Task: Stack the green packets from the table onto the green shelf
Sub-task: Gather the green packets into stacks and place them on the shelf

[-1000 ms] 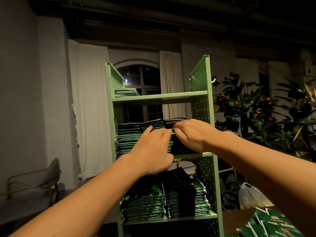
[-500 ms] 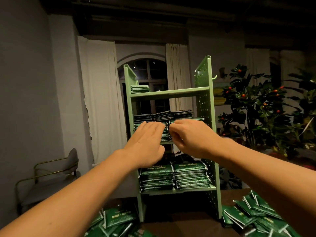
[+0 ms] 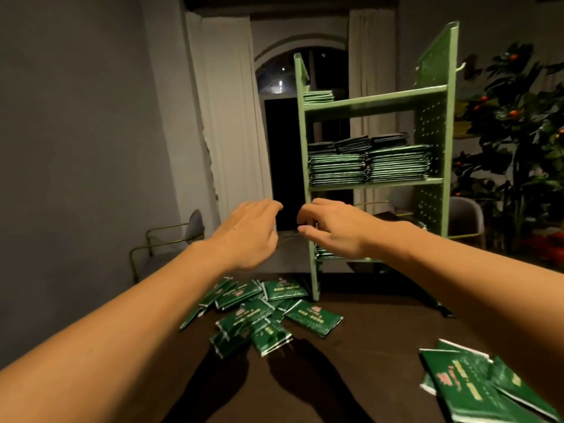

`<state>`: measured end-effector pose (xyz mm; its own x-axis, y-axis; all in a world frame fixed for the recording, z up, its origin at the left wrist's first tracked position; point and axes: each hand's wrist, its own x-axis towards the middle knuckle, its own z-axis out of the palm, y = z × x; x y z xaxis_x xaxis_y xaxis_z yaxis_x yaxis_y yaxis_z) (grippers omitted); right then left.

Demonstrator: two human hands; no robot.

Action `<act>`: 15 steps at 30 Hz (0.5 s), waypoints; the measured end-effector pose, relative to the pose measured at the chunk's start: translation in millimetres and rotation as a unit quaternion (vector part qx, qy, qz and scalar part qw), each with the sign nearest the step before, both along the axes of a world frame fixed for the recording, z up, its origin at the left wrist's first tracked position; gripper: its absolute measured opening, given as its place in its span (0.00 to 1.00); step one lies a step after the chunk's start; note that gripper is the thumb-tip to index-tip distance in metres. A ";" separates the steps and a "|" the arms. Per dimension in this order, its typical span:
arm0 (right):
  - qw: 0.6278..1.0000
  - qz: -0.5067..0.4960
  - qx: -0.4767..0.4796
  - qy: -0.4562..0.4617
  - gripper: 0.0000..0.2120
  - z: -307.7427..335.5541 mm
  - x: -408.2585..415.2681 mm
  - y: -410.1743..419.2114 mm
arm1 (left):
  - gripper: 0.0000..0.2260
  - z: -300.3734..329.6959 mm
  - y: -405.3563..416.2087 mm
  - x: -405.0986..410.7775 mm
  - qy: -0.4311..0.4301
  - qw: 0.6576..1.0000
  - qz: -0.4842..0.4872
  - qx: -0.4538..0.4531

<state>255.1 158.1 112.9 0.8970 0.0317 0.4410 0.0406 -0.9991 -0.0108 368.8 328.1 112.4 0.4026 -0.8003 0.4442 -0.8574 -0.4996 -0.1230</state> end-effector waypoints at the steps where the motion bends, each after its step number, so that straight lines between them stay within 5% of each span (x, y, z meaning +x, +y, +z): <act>1: 1.000 -0.006 0.008 0.020 0.18 -4.1 3.4 0.5 | 0.23 -4.8 3.8 3.2 0.002 1.000 0.001 0.000; 15: 0.974 0.009 0.061 0.217 0.37 -101.3 111.7 59.2 | 0.24 -111.5 114.7 99.3 0.147 0.974 0.167 0.052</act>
<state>366.8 217.2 11.6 0.9995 0.0205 0.0222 0.0236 -0.9885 -0.1493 468.1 442.8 0.9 0.7453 -0.6376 0.1948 -0.6554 -0.7544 0.0382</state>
